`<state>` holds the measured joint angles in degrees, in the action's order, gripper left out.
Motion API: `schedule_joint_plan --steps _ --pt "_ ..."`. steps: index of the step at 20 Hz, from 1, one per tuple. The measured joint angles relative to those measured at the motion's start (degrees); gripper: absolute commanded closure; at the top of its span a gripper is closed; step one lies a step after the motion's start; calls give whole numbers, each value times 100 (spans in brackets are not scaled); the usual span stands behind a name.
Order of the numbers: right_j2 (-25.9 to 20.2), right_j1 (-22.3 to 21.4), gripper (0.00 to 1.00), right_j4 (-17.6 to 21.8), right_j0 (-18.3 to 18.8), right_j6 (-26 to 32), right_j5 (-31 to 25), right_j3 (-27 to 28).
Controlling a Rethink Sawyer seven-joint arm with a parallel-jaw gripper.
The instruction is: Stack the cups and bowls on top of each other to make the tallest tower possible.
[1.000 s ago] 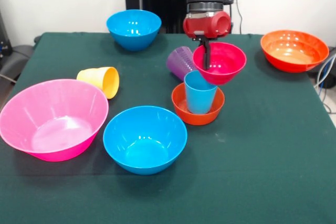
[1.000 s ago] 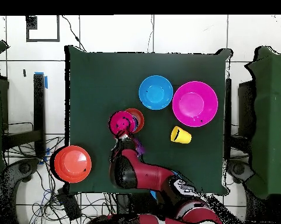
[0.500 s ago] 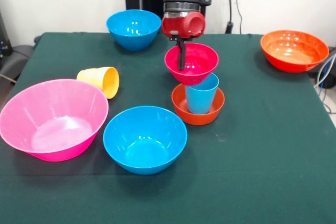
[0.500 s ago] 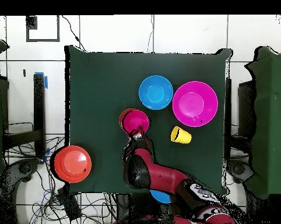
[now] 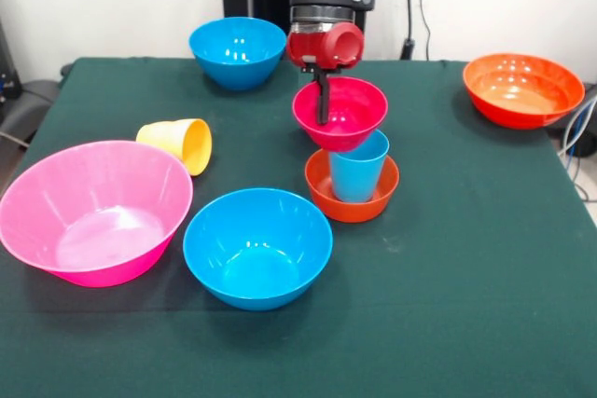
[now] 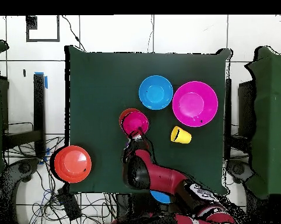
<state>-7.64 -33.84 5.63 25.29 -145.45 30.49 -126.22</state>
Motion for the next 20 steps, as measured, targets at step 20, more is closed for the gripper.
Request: schedule_joint_plan --steps 20 --pt "2 -51 100 0 -271 0 -1 -116"
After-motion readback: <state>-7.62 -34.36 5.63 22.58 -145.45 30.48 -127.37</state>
